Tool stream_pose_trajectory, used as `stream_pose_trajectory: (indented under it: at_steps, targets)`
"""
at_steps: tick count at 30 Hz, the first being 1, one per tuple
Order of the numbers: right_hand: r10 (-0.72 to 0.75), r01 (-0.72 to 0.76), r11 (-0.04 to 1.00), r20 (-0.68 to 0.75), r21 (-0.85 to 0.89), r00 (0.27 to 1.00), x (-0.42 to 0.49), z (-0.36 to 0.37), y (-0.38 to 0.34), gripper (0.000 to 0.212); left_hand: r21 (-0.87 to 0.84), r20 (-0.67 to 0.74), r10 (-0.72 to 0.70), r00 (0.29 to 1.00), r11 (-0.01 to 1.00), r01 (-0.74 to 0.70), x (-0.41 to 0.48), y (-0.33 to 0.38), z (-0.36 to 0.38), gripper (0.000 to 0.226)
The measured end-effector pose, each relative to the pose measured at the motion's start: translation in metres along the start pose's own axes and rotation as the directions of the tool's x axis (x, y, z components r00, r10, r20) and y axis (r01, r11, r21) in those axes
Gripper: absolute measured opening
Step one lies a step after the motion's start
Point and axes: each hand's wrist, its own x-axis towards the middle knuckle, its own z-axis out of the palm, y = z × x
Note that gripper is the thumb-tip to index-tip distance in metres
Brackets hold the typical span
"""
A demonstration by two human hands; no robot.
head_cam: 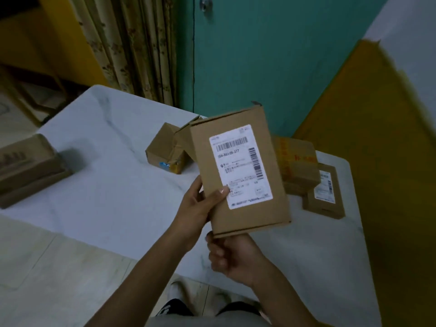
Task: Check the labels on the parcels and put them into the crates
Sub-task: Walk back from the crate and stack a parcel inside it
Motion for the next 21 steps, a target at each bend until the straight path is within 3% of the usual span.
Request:
stream_pose_trajectory:
  at_steps: [2, 6, 9, 12, 14, 18, 21]
  targets:
    - [-0.100, 0.064, 0.982, -0.204, -0.176, 0.974, -0.002, -0.003, -0.004, 0.036, 0.100, -0.061, 0.048, 0.997, 0.994, -0.042, -0.004, 0.009, -0.002, 0.065]
    - [-0.267, 0.258, 0.964, -0.311, -0.071, 0.912, -0.014, -0.031, -0.019, 0.039, 0.237, -0.150, 0.145, 0.978, 0.966, -0.106, -0.013, 0.019, -0.006, 0.073]
    - [-0.340, 0.332, 0.941, -0.191, -0.072, 0.921, -0.029, -0.054, -0.029, 0.055, 0.306, -0.242, 0.194, 0.951, 0.945, -0.115, -0.024, 0.018, -0.003, 0.078]
    - [-0.473, 0.426, 0.834, -0.054, -0.351, 0.880, -0.037, -0.059, -0.033, 0.056, 0.379, -0.285, 0.207, 0.936, 0.921, -0.088, -0.037, 0.011, 0.007, 0.081]
    - [-0.539, 0.484, 0.726, 0.033, -0.488, 0.842, -0.039, -0.058, -0.032, 0.066, 0.404, -0.235, 0.200, 0.951, 0.910, -0.091, -0.048, 0.006, 0.011, 0.080]
    - [-0.564, 0.533, 0.695, 0.094, -0.483, 0.821, -0.042, -0.058, -0.030, 0.069, 0.478, -0.114, 0.208, 0.971, 0.869, -0.129, -0.086, -0.012, 0.002, 0.087]
    - [-0.507, 0.527, 0.670, 0.197, -0.523, 0.839, -0.039, -0.056, -0.028, 0.071, 0.436, -0.222, 0.239, 0.945, 0.892, -0.123, -0.117, -0.030, -0.006, 0.085]
